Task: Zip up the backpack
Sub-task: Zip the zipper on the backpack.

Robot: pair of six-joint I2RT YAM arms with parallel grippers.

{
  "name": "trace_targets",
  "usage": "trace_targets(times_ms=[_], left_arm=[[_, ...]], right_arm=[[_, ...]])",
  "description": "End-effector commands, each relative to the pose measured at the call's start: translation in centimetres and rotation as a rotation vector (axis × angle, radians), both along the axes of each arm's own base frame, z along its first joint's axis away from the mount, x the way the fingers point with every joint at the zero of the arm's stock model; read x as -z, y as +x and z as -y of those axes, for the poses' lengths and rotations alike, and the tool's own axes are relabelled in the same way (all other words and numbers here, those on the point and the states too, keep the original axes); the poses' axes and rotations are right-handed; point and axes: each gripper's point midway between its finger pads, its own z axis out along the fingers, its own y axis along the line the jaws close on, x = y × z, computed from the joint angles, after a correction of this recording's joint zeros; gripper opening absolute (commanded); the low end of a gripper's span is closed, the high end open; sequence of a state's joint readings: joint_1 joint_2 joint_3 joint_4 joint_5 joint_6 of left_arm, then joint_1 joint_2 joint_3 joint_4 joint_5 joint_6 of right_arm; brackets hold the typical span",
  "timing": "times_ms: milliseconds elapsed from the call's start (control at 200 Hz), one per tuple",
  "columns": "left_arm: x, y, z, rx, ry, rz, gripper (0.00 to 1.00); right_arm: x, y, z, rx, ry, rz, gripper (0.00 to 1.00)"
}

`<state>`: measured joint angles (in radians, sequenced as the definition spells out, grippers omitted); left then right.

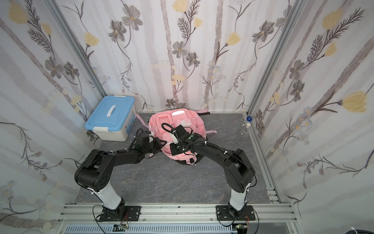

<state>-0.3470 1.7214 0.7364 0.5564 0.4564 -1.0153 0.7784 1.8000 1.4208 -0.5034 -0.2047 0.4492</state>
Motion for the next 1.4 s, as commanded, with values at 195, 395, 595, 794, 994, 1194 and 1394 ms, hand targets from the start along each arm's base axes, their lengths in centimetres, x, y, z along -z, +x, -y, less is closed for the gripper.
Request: trace_targets(times_ms=[195,395,595,794,994,1194,1394], left_arm=[[-0.7,-0.4,0.8,0.043,-0.009,0.025,0.0],[-0.5,-1.0,0.8,0.045,-0.002,0.018,0.0],[-0.6,-1.0,1.1,0.05,-0.005,0.02,0.0],[-0.9,-1.3,1.4,0.059,-0.014,0.015,0.0],[-0.4,-1.8,1.1,0.057,0.015,-0.019,0.63],[-1.1,-2.3,-0.1,0.032,0.079,-0.011,1.0],[-1.9,-1.6,-1.8,-0.005,0.102,-0.005,1.0]], right_arm=[[-1.7,0.3,-3.7,-0.028,0.116,0.017,0.0],[-2.1,0.4,-4.7,-0.012,0.128,0.035,0.0],[-2.0,0.7,-5.7,0.001,0.137,0.05,0.0],[-1.0,1.6,-7.0,0.002,0.149,0.041,0.0],[-0.9,1.4,-7.1,-0.039,0.146,0.033,0.0],[-1.1,1.1,-5.1,-0.07,0.131,0.01,0.0],[-1.2,0.4,-2.6,-0.084,0.087,0.002,0.0]])
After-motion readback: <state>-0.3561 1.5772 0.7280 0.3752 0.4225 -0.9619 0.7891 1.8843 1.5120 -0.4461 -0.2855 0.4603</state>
